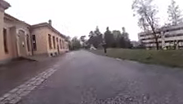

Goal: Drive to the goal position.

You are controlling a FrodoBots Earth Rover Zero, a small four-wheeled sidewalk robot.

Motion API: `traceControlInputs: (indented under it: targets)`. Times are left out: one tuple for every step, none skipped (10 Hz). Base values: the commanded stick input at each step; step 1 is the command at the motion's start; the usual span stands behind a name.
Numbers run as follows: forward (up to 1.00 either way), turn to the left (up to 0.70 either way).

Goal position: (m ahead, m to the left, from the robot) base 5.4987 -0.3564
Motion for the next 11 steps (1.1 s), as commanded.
traceControlInputs:
  targets:
    - [1.0,0.0]
    - [1.0,0.0]
    - [1.0,0.0]
    - [1.0,0.0]
    - [1.0,0.0]
    - [1.0,0.0]
    - [1.0,0.0]
    - [1.0,0.0]
    - [1.0,0.0]
    - [1.0,0.0]
    - [1.0,0.0]
